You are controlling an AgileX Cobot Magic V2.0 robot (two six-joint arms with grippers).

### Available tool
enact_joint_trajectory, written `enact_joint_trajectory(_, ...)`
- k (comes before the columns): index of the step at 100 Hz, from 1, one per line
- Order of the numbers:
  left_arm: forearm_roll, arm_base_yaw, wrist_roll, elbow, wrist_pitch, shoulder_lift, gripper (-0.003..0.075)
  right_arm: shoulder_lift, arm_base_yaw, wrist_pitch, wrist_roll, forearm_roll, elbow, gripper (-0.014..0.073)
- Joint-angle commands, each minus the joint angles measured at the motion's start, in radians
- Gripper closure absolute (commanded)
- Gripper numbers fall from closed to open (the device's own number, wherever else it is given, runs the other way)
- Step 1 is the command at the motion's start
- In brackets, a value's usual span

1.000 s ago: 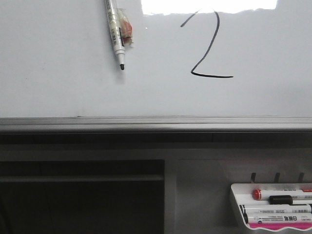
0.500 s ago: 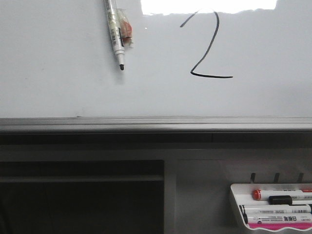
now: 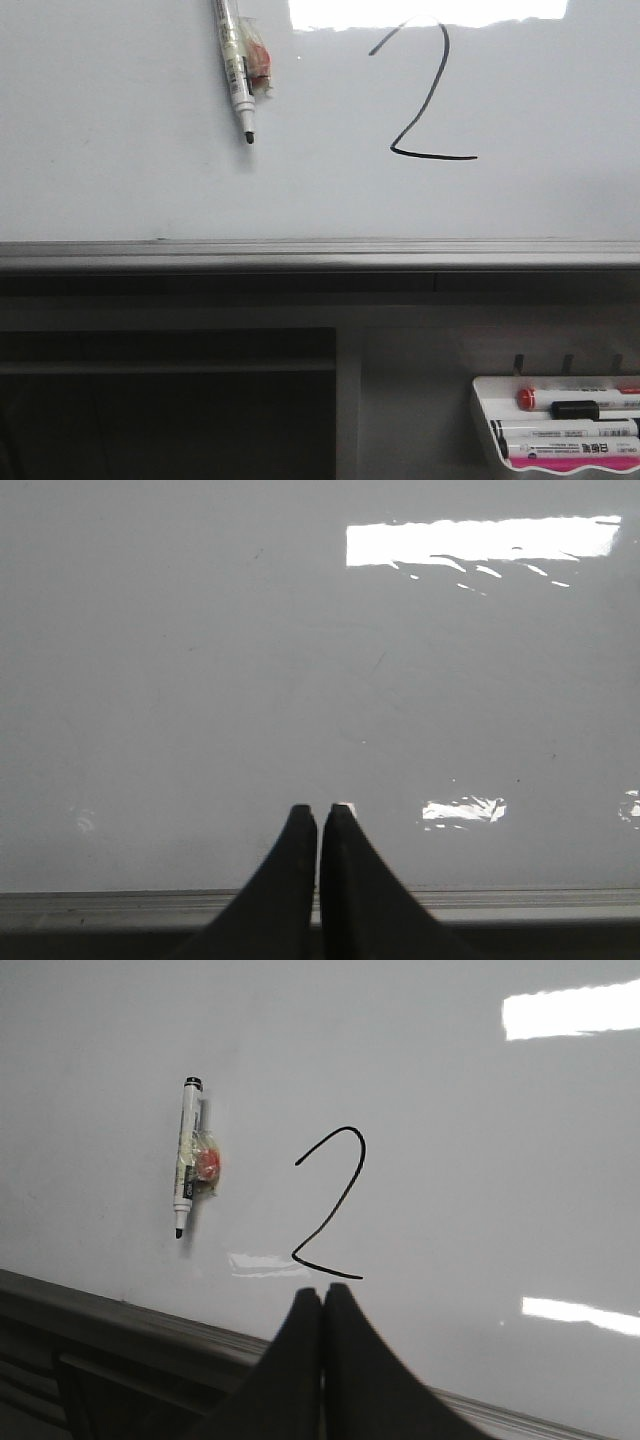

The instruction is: Write number 2 on whiteboard

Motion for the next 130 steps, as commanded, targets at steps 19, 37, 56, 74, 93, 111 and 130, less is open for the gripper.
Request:
enact_joint_trajectory(19,-0.011,0.003,-0.008,0.013,-0.075,-0.028,0.074,-0.011,-0.004,-0.042,-0.012,0.027,-0.025,0.066)
enact_joint_trajectory(37,-0.011,0.003,-0.008,0.013,-0.075,-0.028,0.074,-0.011,-0.004,-0.093,-0.012,0.013,-0.024,0.066)
enact_joint_trajectory(56,-0.011,0.003,-0.008,0.013,-0.075,-0.028,0.074,0.016,-0.004,-0.237,0.285,-0.433,-0.021,0.066)
enact_joint_trajectory(74,-0.011,0.003,-0.008,0.013,-0.075,-0.028,0.074,0.084,-0.004,-0.32,0.83,-1.074,-0.003,0.066)
enact_joint_trajectory(93,-0.011,0.003,-0.008,0.013,-0.075,-0.028,0.074,0.076,-0.004,-0.427,0.847,-1.131,0.096,0.066)
enact_joint_trajectory(111,-0.011,0.003,-0.008,0.013,-0.075,-0.028,0.074,-0.009,-0.035,-0.398,0.872,-1.151,0.19,0.066)
enact_joint_trajectory(130,-0.011,0.003,-0.008,0.013,-0.075,-0.026,0.074,-0.015,-0.069,-0.307,0.887,-1.177,0.188,0.066)
